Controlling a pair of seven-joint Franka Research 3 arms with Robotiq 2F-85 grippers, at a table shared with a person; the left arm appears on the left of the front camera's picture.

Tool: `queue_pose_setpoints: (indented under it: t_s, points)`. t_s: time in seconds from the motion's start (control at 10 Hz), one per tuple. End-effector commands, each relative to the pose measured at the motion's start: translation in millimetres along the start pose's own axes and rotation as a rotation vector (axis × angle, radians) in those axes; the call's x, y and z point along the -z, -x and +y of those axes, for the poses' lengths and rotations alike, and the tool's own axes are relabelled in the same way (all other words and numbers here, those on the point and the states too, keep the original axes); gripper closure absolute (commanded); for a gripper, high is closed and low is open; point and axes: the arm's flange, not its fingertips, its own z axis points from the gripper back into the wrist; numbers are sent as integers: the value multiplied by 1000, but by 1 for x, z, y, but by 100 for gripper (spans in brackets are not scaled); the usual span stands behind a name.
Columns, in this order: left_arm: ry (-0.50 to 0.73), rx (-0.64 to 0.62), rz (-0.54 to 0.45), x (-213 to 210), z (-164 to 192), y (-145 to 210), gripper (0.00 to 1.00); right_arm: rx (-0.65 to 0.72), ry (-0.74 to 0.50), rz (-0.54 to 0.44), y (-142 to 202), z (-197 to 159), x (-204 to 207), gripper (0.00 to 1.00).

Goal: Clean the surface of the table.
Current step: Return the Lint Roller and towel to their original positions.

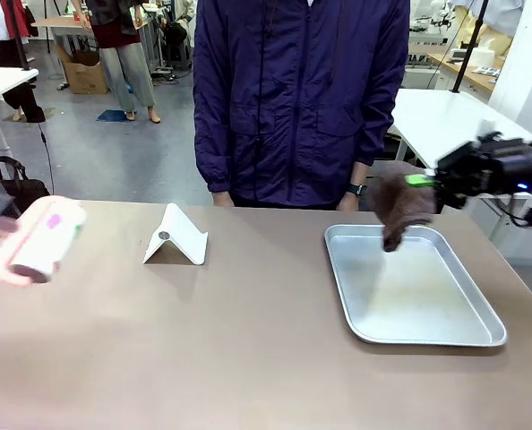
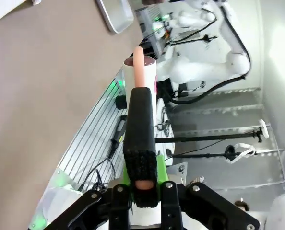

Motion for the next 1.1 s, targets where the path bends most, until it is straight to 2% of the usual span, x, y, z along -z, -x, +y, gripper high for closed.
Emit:
queue_pose_setpoints:
  t_s: [0.0, 0.1, 0.2, 0.3, 0.5, 0.6, 0.7, 1.0]
  points:
    - [-85, -96, 39, 42, -25, -42, 78, 33, 76, -41, -19, 21, 58, 92]
    - [-107, -74, 39, 64, -39, -64, 78, 47, 88, -13, -26, 26, 95, 92]
    - [-157, -94, -43, 87, -52, -87, 78, 65, 147, 36, -33, 25, 134, 92]
    - [-218, -87, -71, 106, -60, -101, 78, 89, 154, 74, -37, 25, 164, 92]
    - [-344, -132, -133, 144, -59, -136, 78, 129, 205, 110, -35, 19, 214, 92]
    - [-416, -173, -135, 161, -50, -154, 78, 143, 232, 150, -30, 13, 231, 92]
    - [-515, -197, -201, 170, -38, -176, 78, 153, 269, 156, -26, 2, 240, 92]
    - [-566, -280, -264, 181, 2, -218, 78, 221, 378, 140, -24, -46, 241, 92]
